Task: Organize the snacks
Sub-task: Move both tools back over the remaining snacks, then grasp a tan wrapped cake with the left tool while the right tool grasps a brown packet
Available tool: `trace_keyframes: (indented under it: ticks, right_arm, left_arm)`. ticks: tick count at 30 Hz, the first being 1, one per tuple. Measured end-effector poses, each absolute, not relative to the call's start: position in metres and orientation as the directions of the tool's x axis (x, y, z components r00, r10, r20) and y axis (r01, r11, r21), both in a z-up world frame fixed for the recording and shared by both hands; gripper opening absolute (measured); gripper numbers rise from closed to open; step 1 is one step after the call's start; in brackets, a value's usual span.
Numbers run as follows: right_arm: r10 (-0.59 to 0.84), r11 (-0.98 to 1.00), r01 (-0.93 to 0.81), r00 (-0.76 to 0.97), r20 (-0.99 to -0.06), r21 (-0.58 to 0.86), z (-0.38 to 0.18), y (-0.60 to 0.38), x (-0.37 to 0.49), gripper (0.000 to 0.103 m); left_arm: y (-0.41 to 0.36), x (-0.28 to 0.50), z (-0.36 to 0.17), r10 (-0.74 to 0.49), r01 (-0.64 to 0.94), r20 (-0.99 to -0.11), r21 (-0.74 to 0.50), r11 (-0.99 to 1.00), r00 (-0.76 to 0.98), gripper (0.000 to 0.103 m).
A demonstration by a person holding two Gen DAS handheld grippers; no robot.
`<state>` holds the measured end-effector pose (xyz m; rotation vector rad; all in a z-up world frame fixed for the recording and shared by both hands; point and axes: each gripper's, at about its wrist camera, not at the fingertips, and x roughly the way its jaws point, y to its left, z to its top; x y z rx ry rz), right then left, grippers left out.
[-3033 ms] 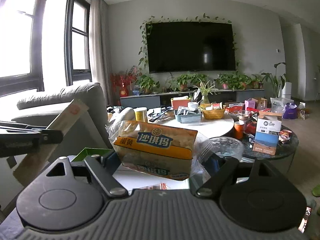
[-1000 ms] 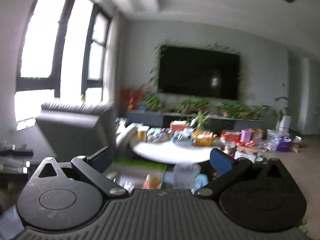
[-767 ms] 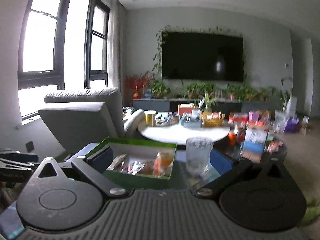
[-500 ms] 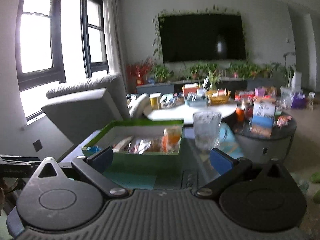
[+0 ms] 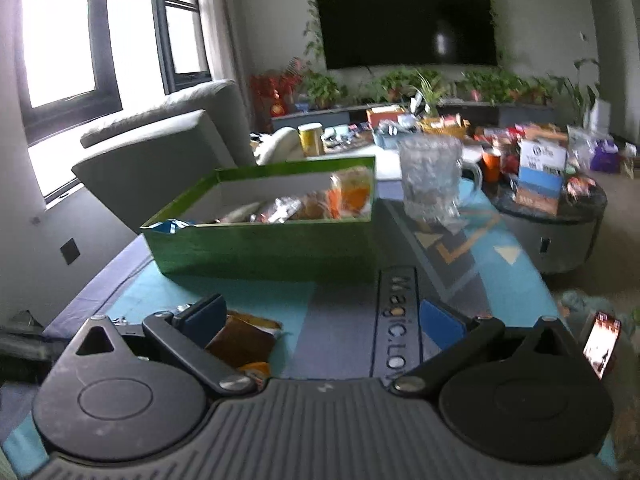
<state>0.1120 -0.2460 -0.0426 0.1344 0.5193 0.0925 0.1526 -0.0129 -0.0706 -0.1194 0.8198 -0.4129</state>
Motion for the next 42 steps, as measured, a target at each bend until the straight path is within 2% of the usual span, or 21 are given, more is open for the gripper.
trace_keyframes:
  ticks: [6, 9, 14, 17, 19, 21, 22, 23, 27, 29, 31, 33, 34, 39, 42]
  right_arm:
    - [0.107, 0.987, -0.028, 0.851, -0.514, 0.159, -0.054, -0.248, 0.117, 0.062]
    - [0.102, 0.989, -0.031, 0.851, -0.515, 0.145, -0.057, -0.247, 0.115, 0.062]
    - [0.098, 0.989, -0.023, 0.849, -0.519, 0.149, -0.060, -0.252, 0.116, 0.062]
    - [0.104, 0.988, -0.025, 0.846, -0.522, 0.154, -0.060, -0.254, 0.119, 0.062]
    - [0.114, 0.987, -0.038, 0.846, -0.521, 0.155, -0.060, -0.254, 0.121, 0.062]
    - [0.139, 0.985, -0.066, 0.846, -0.514, 0.158, -0.060, -0.251, 0.123, 0.062]
    - [0.162, 0.983, -0.091, 0.844, -0.511, 0.161, -0.060, -0.249, 0.124, 0.062]
    - [0.193, 0.978, -0.126, 0.838, -0.511, 0.164, -0.060, -0.247, 0.125, 0.062]
    - [0.339, 0.940, -0.307, 0.774, -0.535, 0.151, -0.065, -0.227, 0.133, 0.062]
    - [0.354, 0.928, -0.354, 0.751, -0.558, 0.112, -0.070, -0.214, 0.141, 0.062]
    - [0.321, 0.934, -0.353, 0.745, -0.584, 0.064, -0.075, -0.205, 0.150, 0.062]
    - [0.312, 0.937, -0.344, 0.736, -0.600, 0.064, -0.077, -0.204, 0.159, 0.062]
    - [0.321, 0.935, -0.345, 0.728, -0.606, 0.082, -0.078, -0.204, 0.162, 0.062]
    - [0.343, 0.928, -0.356, 0.700, -0.627, 0.111, -0.082, -0.201, 0.171, 0.062]
    - [0.344, 0.925, -0.366, 0.696, -0.630, 0.101, -0.088, -0.197, 0.175, 0.062]
  left_arm:
    - [-0.049, 0.181, -0.083, -0.281, 0.176, -0.750, -0.219, 0.960, 0.599, 0.061]
    - [-0.060, 0.192, -0.088, -0.197, 0.121, -0.774, -0.156, 0.980, 0.601, 0.062]
    - [-0.066, 0.188, -0.095, -0.163, 0.182, -0.754, -0.059, 0.981, 0.636, 0.063]
    - [-0.057, 0.180, -0.093, -0.222, 0.264, -0.740, -0.063, 0.963, 0.634, 0.052]
    - [-0.045, 0.174, -0.092, -0.260, 0.307, -0.742, -0.077, 0.949, 0.617, 0.050]
    - [-0.030, 0.169, -0.088, -0.290, 0.316, -0.742, -0.111, 0.942, 0.604, 0.041]
    - [-0.025, 0.168, -0.087, -0.301, 0.318, -0.742, -0.125, 0.940, 0.599, 0.038]
    - [-0.020, 0.165, -0.084, -0.311, 0.320, -0.739, -0.135, 0.938, 0.598, 0.025]
    - [-0.006, 0.160, -0.074, -0.358, 0.341, -0.720, -0.178, 0.923, 0.595, 0.016]
    - [-0.006, 0.160, -0.073, -0.344, 0.330, -0.723, -0.169, 0.929, 0.599, 0.017]
    - [-0.007, 0.159, -0.075, -0.314, 0.305, -0.734, -0.151, 0.940, 0.602, 0.023]
    - [-0.008, 0.158, -0.077, -0.281, 0.283, -0.747, -0.129, 0.950, 0.602, 0.048]
    - [-0.008, 0.156, -0.077, -0.269, 0.275, -0.750, -0.120, 0.954, 0.604, 0.050]
    - [-0.019, 0.150, -0.079, -0.295, 0.324, -0.765, -0.119, 0.938, 0.572, 0.051]
    - [-0.031, 0.146, -0.086, -0.267, 0.361, -0.767, -0.050, 0.931, 0.584, 0.051]
